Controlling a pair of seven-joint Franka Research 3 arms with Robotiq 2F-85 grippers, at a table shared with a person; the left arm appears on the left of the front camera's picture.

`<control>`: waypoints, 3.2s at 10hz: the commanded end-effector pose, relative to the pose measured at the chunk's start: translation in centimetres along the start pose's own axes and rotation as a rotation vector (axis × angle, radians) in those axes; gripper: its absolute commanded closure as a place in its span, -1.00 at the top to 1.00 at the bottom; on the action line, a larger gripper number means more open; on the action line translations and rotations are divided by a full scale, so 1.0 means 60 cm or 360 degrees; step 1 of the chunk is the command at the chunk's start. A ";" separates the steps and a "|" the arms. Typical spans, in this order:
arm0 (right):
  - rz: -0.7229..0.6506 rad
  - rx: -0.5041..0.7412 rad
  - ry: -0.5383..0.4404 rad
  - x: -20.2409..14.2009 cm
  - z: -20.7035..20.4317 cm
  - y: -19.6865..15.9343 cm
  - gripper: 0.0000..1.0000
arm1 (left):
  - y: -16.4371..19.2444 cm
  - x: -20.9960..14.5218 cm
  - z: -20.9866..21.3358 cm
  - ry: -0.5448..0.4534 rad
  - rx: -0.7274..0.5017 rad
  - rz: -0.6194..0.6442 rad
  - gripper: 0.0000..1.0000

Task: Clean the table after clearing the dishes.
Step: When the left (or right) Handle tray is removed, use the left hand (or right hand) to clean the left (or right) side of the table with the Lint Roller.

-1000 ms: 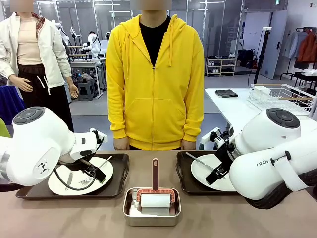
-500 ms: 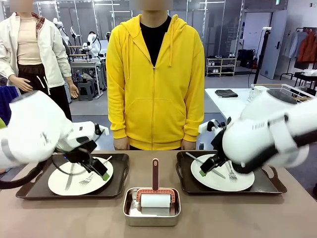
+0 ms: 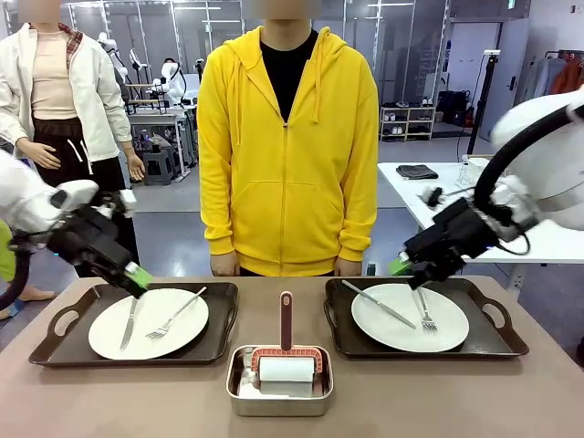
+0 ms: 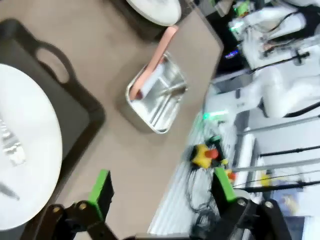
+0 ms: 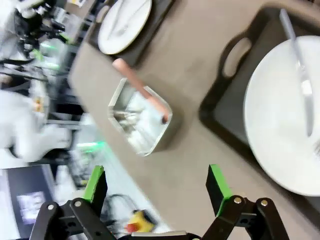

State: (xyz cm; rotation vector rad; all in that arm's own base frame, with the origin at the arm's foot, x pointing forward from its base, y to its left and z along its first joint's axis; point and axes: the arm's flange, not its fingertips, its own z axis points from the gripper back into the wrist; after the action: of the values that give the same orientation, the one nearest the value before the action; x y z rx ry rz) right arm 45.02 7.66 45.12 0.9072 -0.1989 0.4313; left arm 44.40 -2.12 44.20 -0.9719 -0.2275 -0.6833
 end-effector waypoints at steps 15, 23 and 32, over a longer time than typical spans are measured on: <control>-0.0881 0.0233 -0.1079 -0.328 0.411 -0.270 1.00 | 0.144 -0.422 0.425 -0.1270 0.0018 0.0838 1.00; -0.0881 0.0233 -0.1079 -0.328 0.411 -0.270 1.00 | 0.144 -0.422 0.425 -0.1270 0.0018 0.0838 1.00; -0.0881 0.0233 -0.1079 -0.328 0.411 -0.270 1.00 | 0.144 -0.422 0.425 -0.1270 0.0018 0.0838 1.00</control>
State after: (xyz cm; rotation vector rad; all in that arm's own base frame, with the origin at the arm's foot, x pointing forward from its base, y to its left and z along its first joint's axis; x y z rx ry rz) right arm 34.99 -26.16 41.49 1.1763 -0.5149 -0.3979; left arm 33.64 32.78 40.74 -1.1933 -0.6285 0.2265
